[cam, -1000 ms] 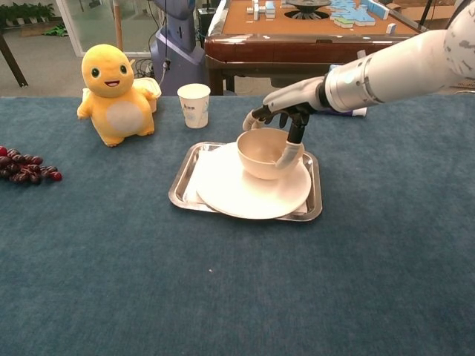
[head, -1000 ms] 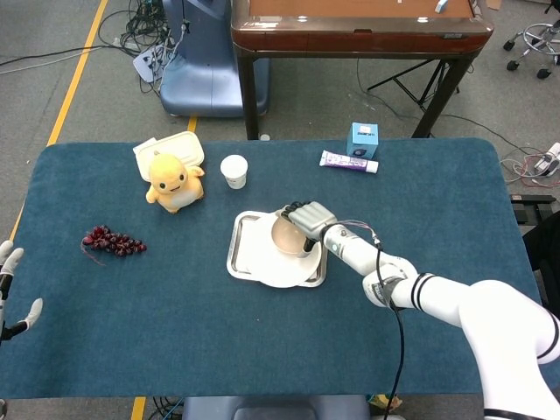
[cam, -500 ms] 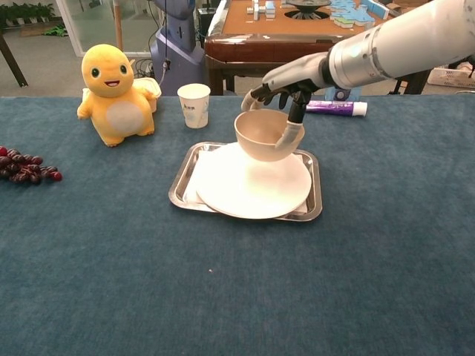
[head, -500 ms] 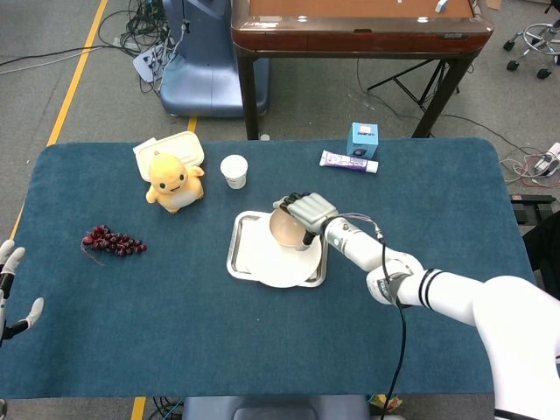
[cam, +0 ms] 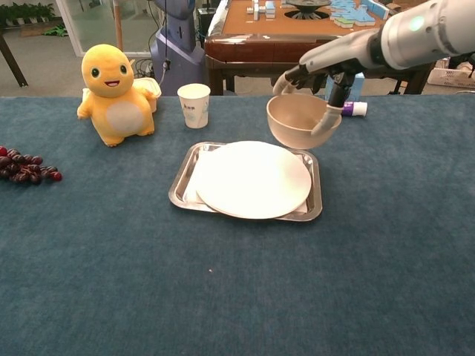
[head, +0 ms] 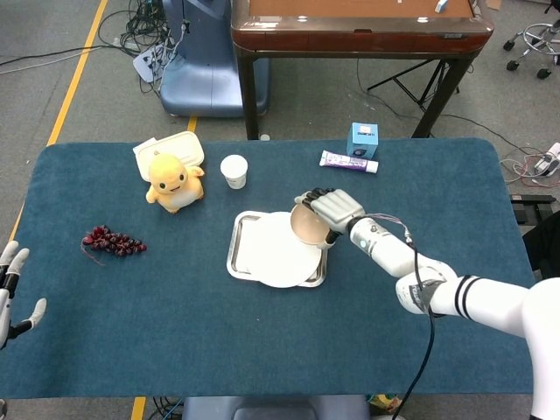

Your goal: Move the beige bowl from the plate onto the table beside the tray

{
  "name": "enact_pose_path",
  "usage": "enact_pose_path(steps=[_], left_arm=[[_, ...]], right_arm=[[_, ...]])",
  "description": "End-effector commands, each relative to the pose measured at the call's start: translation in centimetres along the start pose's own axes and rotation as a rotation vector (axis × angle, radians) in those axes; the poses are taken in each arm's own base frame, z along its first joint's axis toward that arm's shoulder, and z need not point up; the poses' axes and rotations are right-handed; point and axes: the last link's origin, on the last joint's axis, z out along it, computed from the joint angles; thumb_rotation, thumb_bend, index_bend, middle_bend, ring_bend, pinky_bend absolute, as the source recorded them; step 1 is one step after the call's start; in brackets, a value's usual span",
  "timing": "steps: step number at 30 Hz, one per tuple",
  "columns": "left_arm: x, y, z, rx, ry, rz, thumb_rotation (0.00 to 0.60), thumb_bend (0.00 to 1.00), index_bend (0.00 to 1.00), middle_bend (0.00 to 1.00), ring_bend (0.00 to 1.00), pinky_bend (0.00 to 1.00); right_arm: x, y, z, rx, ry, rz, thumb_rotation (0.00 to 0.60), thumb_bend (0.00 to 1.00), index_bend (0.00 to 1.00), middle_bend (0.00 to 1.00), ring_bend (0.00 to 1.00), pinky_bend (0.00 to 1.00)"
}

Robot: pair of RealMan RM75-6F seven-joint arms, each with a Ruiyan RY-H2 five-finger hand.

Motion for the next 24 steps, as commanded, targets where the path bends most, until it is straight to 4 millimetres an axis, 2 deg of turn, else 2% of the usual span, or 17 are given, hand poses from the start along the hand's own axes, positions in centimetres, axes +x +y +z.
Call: enact_pose_path(steps=[1,10,16,19,24], left_arm=[[-0.1,0.2,0.0,-0.003,0.000,0.005,0.600,0.32,0.00,0.00,0.00,0.00],[-0.3,0.5,0.2,-0.005,-0.002,0.018,0.600,0.32,0.00,0.00,0.00,0.00],[-0.3,0.5,0.2,-0.007,-0.001,0.024,0.600,0.32,0.00,0.00,0.00,0.00],[-0.4,0.8,0.1,-0.007,-0.001,0.025,0.600,0.32,0.00,0.00,0.00,0.00],[-0.3,0.9,0.0,-0.006,0.003,0.022,0.600,0.32,0.00,0.00,0.00,0.00]], right_arm=[[-0.7,1.6,-2.2,-0.036,-0.005,-0.008,0.600,0.29,0.11,0.21,0.07,0.14],[-2.8,3.4,-6.6,-0.081,-0.030,-0.024,0.600,0.29,0.11,0.21,0.07,0.14],[-4.5,4.7,-8.8,-0.110,-0.044,-0.007,0.600,0.29,0.11,0.21,0.07,0.14],[-5.6,5.0,-9.1,-0.110,-0.053,0.006,0.600,0.29,0.11,0.21,0.07,0.14],[-6.5,5.3,-8.2,-0.099,-0.065,0.019,0.600,0.29,0.11,0.21,0.07,0.14]])
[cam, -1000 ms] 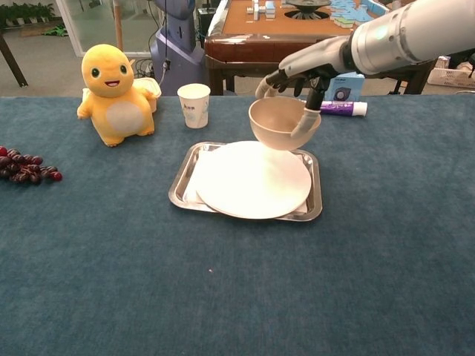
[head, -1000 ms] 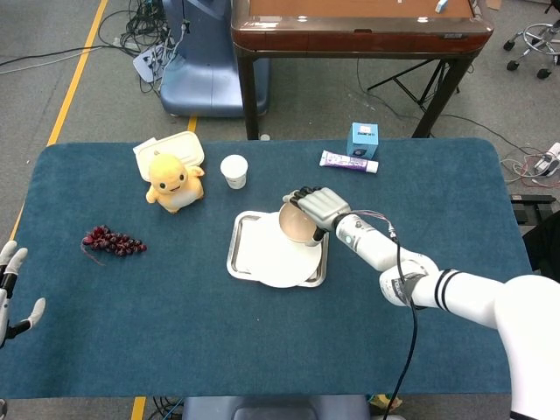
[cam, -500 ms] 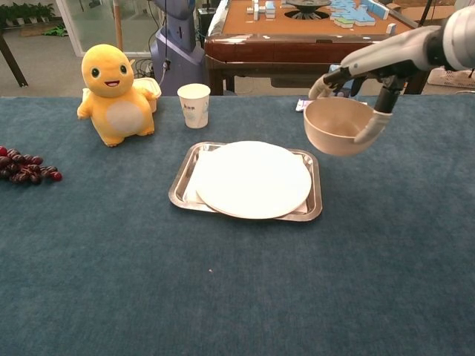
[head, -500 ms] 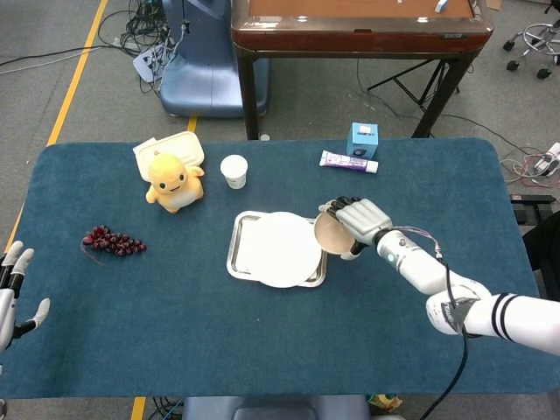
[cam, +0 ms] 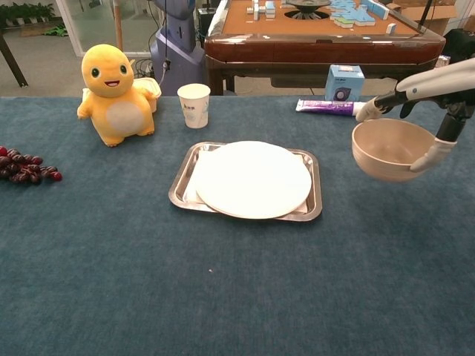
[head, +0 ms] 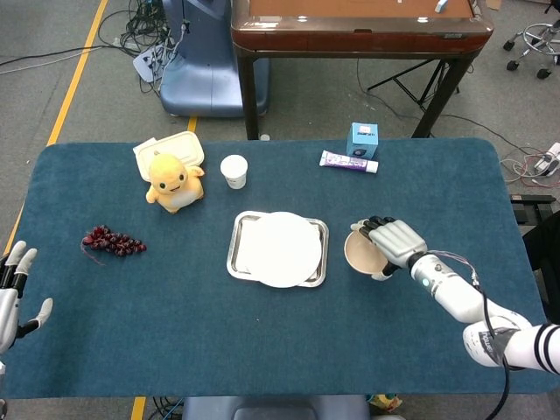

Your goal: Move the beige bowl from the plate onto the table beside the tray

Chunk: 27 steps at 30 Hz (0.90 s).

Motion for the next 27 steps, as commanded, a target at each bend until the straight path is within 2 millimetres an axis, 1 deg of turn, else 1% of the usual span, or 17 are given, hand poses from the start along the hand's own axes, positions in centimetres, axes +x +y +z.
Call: enact_pose_path(steps=[1,10,14,17,23,27], left_arm=[[0.0,0.1,0.0,-0.001,0.003,0.000,0.600,0.32,0.00,0.00,0.00,0.00],[0.4,-0.2,0.0,0.004,0.014,-0.015,0.600,0.32,0.00,0.00,0.00,0.00],[0.5,-0.3,-0.1,0.006,0.019,-0.021,0.600,0.32,0.00,0.00,0.00,0.00],[0.5,-0.3,0.0,0.006,0.018,-0.024,0.600,0.32,0.00,0.00,0.00,0.00],[0.7,-0.4,-0.1,0.007,0.025,-0.030,0.600,0.32,0.00,0.00,0.00,0.00],[0.7,-0.4,-0.1,0.005,0.025,-0.032,0.600,0.32,0.00,0.00,0.00,0.00]], right_arm=[[-0.6,0.0,0.8,0.009,-0.010,0.010,0.600,0.29,0.11,0.21,0.07,0.14],[-2.2,-0.1,2.8,0.024,-0.050,0.000,0.600,0.29,0.11,0.21,0.07,0.14],[-2.7,-0.1,3.5,0.025,-0.062,-0.019,0.600,0.25,0.11,0.20,0.07,0.14],[-2.8,-0.3,3.9,0.028,-0.079,-0.020,0.600,0.19,0.09,0.14,0.07,0.14],[-2.2,-0.4,3.7,0.028,-0.111,-0.006,0.600,0.11,0.01,0.02,0.00,0.12],[-1.2,-0.8,2.9,0.034,-0.103,0.015,0.600,0.10,0.00,0.00,0.00,0.10]])
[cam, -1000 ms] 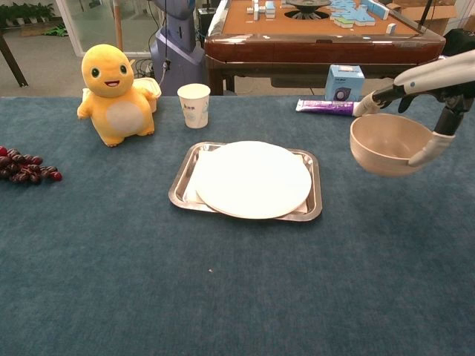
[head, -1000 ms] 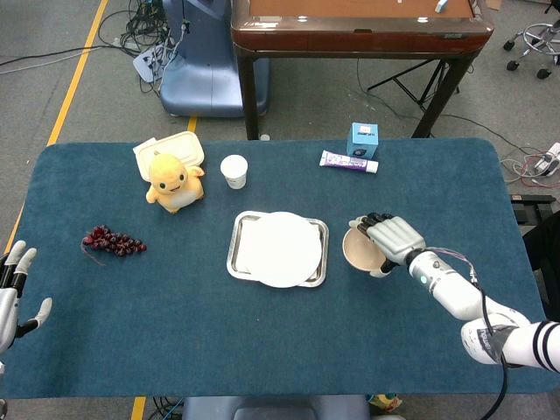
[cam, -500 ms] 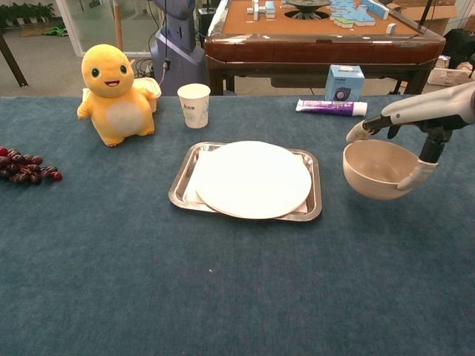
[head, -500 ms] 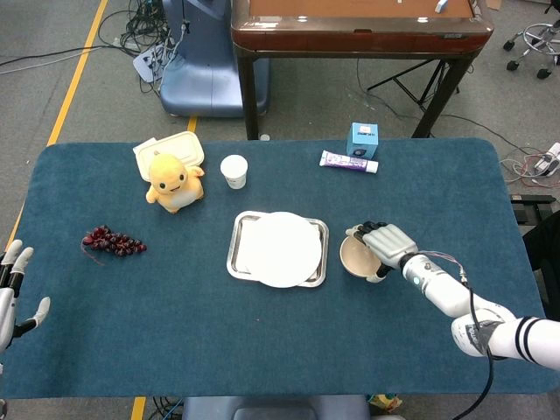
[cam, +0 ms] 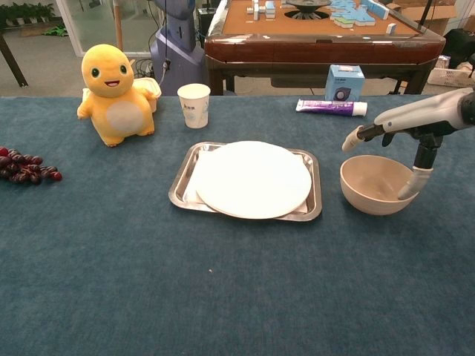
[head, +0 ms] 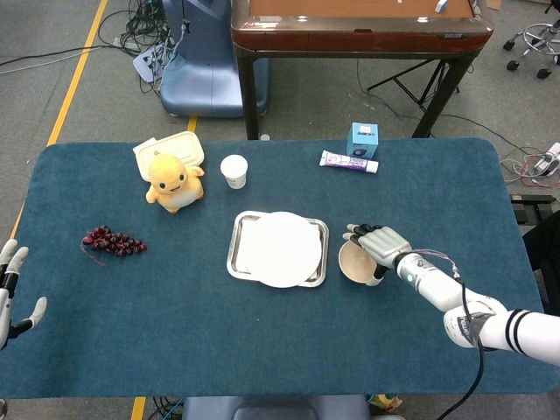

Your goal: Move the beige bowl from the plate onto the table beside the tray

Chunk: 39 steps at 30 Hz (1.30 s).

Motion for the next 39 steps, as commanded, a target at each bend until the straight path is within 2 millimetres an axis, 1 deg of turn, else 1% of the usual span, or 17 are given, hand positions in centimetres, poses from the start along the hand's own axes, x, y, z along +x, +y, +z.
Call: enact_pose_path(steps=[1,4,8,10,12,15,20,25,29,34,39], left_arm=[[0.0,0.0,0.0,-0.002,0.000,-0.001,0.600,0.32,0.00,0.00,0.00,0.00],[0.0,0.1,0.0,-0.001,-0.004,-0.001,0.600,0.32,0.00,0.00,0.00,0.00],[-0.2,0.1,0.0,-0.002,-0.010,0.003,0.600,0.32,0.00,0.00,0.00,0.00],[-0.2,0.2,0.0,-0.005,-0.010,0.004,0.600,0.32,0.00,0.00,0.00,0.00],[-0.1,0.2,-0.1,-0.006,-0.005,0.002,0.600,0.32,0.00,0.00,0.00,0.00],[0.0,0.2,0.0,-0.008,-0.006,-0.001,0.600,0.32,0.00,0.00,0.00,0.00],[-0.1,0.3,-0.1,-0.018,-0.014,0.002,0.600,0.32,0.00,0.00,0.00,0.00],[-0.5,0.5,0.0,-0.023,-0.036,0.007,0.600,0.32,0.00,0.00,0.00,0.00],[-0.7,0.8,0.1,-0.036,-0.043,0.006,0.600,0.32,0.00,0.00,0.00,0.00],[-0.9,1.5,0.4,-0.051,-0.053,0.010,0.600,0.32,0.00,0.00,0.00,0.00],[-1.0,1.7,0.7,-0.059,-0.058,0.015,0.600,0.32,0.00,0.00,0.00,0.00]], right_arm=[[0.9,-0.4,-0.9,0.010,0.011,0.024,0.600,0.10,0.00,0.00,0.00,0.09],[2.5,-0.8,-2.4,0.025,0.047,0.034,0.600,0.10,0.00,0.00,0.00,0.09],[4.8,-1.3,-4.9,0.033,0.131,0.019,0.600,0.10,0.00,0.00,0.00,0.09],[5.5,-1.3,-6.0,0.027,0.189,0.020,0.600,0.11,0.00,0.00,0.00,0.09],[5.6,-1.0,-7.1,0.006,0.263,-0.006,0.600,0.13,0.00,0.00,0.00,0.09],[4.6,-0.1,-8.8,-0.048,0.356,-0.064,0.600,0.16,0.00,0.00,0.00,0.09],[1.6,1.2,-11.5,-0.141,0.471,-0.132,0.600,0.16,0.00,0.00,0.00,0.09],[-1.6,2.5,-13.9,-0.215,0.588,-0.126,0.600,0.16,0.00,0.01,0.00,0.09],[-3.8,3.7,-14.9,-0.264,0.647,-0.093,0.600,0.16,0.00,0.02,0.00,0.09],[-5.9,5.2,-15.5,-0.299,0.672,-0.036,0.600,0.16,0.00,0.02,0.00,0.09],[-6.9,6.0,-16.2,-0.321,0.707,-0.007,0.600,0.16,0.00,0.02,0.00,0.09]])
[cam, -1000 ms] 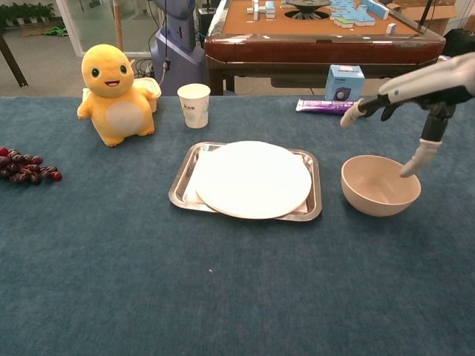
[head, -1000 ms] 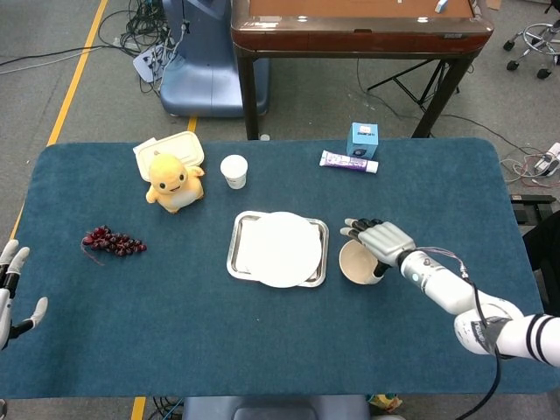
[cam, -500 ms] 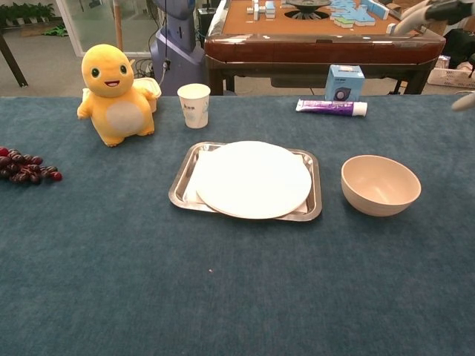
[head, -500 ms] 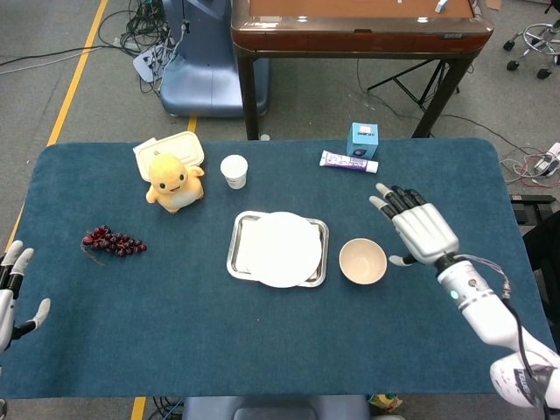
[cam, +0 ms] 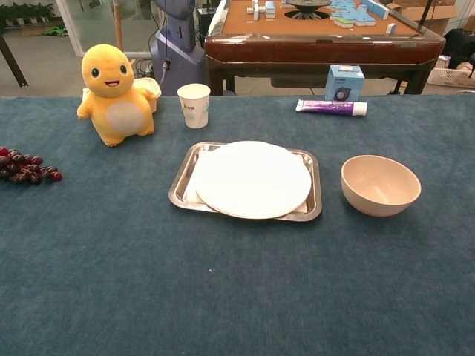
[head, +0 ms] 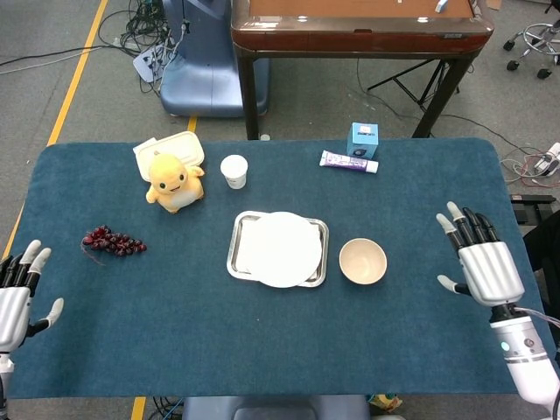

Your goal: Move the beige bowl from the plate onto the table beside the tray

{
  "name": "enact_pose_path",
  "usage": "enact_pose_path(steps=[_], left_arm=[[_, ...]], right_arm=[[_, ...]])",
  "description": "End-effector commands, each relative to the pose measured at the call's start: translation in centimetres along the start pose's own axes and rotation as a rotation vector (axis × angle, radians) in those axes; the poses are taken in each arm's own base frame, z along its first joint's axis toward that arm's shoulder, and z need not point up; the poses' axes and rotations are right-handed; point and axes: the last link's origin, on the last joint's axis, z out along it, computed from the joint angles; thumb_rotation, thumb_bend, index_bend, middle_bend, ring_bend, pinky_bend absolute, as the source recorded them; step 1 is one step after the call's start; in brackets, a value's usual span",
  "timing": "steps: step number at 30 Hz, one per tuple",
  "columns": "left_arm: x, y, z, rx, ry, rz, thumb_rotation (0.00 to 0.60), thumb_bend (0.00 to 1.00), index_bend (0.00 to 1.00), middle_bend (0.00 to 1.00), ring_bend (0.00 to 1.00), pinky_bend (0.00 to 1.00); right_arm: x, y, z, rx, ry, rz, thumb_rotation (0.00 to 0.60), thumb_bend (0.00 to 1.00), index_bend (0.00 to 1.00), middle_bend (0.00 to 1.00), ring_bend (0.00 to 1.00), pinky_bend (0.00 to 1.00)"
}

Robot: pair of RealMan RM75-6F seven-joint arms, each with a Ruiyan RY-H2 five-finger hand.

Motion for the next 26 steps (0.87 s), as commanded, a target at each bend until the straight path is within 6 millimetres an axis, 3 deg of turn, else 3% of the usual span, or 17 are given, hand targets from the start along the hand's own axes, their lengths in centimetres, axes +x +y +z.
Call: enact_pose_path(steps=[1,8,26], left_arm=[[0.0,0.1,0.3,-0.010,0.002,0.000,0.600,0.32,0.00,0.00,0.00,0.00],[-0.3,0.6,0.4,-0.025,-0.008,0.007,0.600,0.32,0.00,0.00,0.00,0.00],[-1.1,1.5,0.8,-0.043,-0.022,0.033,0.600,0.32,0.00,0.00,0.00,0.00]], right_arm=[[-0.3,0.4,-0.8,-0.020,0.039,0.017,0.600,0.16,0.00,0.02,0.00,0.09],[-1.3,1.4,-2.2,-0.061,0.079,0.040,0.600,0.16,0.00,0.02,0.00,0.09],[-0.7,3.0,-3.4,-0.090,0.126,0.074,0.600,0.16,0.00,0.02,0.00,0.09]])
